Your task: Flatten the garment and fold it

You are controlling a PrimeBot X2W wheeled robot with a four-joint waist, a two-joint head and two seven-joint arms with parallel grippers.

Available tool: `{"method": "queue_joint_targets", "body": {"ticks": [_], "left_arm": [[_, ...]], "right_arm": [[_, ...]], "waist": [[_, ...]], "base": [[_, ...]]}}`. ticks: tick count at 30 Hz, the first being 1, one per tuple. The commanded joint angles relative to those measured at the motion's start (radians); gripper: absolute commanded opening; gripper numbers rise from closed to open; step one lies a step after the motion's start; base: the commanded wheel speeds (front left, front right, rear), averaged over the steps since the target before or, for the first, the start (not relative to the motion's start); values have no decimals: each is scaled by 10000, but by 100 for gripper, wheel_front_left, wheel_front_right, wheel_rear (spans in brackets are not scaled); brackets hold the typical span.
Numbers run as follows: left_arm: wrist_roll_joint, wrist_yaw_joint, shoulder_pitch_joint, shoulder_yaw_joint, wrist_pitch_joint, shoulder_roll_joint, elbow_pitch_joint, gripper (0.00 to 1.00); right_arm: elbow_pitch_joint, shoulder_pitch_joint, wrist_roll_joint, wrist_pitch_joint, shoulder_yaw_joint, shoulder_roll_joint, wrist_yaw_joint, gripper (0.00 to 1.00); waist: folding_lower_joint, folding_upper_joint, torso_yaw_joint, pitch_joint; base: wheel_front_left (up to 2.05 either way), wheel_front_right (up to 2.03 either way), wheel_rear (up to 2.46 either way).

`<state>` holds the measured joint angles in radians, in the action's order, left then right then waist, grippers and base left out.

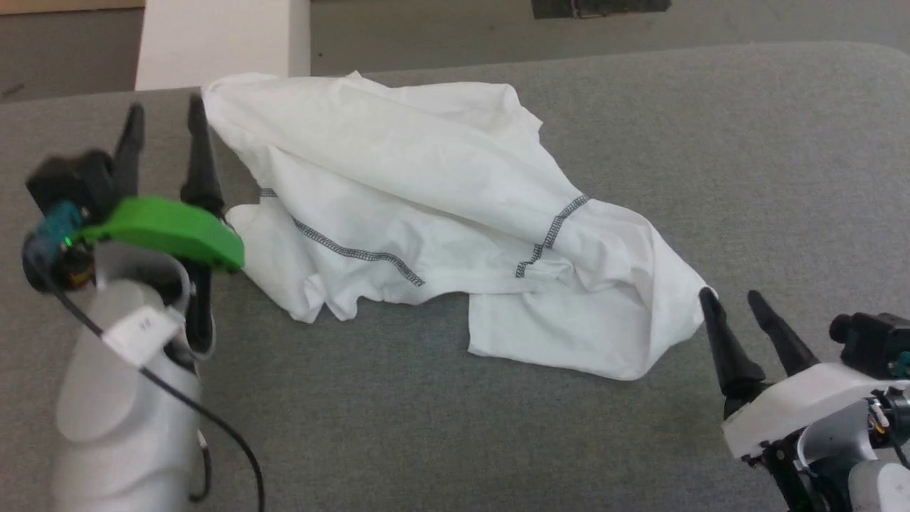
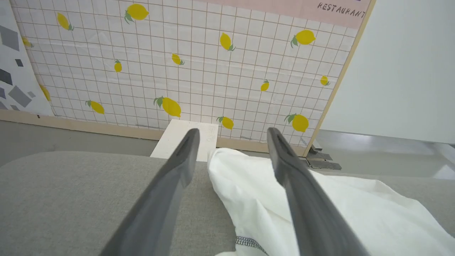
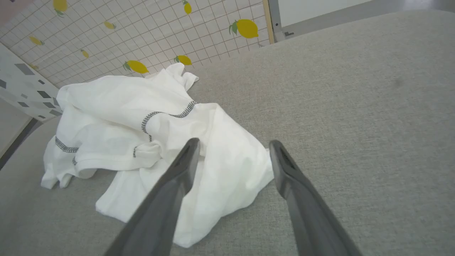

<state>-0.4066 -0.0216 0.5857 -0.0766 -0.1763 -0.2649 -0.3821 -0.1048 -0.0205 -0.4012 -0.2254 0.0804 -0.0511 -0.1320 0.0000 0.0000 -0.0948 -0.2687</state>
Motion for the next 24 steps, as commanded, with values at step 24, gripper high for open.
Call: {"method": "queue_joint_targets", "body": {"ticks": [24], "left_arm": [[-821, -1053, -4436, -114, -333, 1639, 1779, 100]], "right_arm": [[4011, -2880, 2796, -5533, -4196, -320, 13, 100]], "waist": [[0, 0, 1414, 821]], "base": [[0, 0, 0]]}}
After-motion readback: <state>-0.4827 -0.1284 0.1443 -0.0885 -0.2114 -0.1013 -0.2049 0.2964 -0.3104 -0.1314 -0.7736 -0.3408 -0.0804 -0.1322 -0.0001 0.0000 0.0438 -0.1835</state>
